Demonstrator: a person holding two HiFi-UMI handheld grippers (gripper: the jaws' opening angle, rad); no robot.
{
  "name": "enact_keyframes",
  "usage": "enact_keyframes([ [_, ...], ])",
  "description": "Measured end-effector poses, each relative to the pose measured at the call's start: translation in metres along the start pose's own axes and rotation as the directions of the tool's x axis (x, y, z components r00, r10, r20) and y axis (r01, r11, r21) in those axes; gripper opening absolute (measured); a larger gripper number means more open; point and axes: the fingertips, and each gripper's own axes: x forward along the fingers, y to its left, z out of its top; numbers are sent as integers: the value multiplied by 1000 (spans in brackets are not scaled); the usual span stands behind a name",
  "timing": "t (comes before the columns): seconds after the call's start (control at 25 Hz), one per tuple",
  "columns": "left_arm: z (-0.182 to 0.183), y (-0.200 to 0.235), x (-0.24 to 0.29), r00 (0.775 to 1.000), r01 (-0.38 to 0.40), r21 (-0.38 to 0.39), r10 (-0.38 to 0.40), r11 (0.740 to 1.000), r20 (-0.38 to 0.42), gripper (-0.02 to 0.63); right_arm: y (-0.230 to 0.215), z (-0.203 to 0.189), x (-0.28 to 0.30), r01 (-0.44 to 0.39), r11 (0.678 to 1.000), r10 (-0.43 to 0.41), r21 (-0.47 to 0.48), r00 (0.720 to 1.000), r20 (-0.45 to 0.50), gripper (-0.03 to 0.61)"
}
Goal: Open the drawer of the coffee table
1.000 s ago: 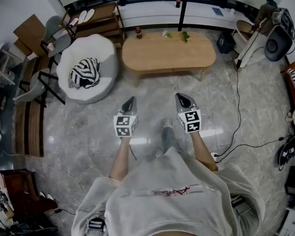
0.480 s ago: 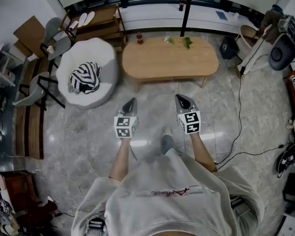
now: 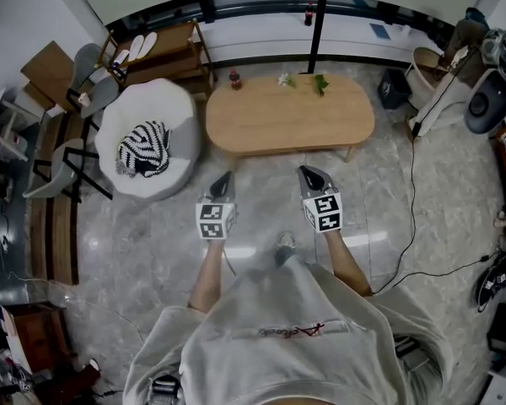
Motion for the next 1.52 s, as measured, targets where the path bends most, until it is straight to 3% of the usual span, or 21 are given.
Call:
enact_keyframes([
  [0.76,57,12,123,998,-58,4,58,998,0,0,-114,37,87,-50,999,51,-18,999,18,5],
  [1.52,31,36,153,996,-64,-39,61,997,-64,0,-116,13,131,-87,996,88,13,995,-49,5],
])
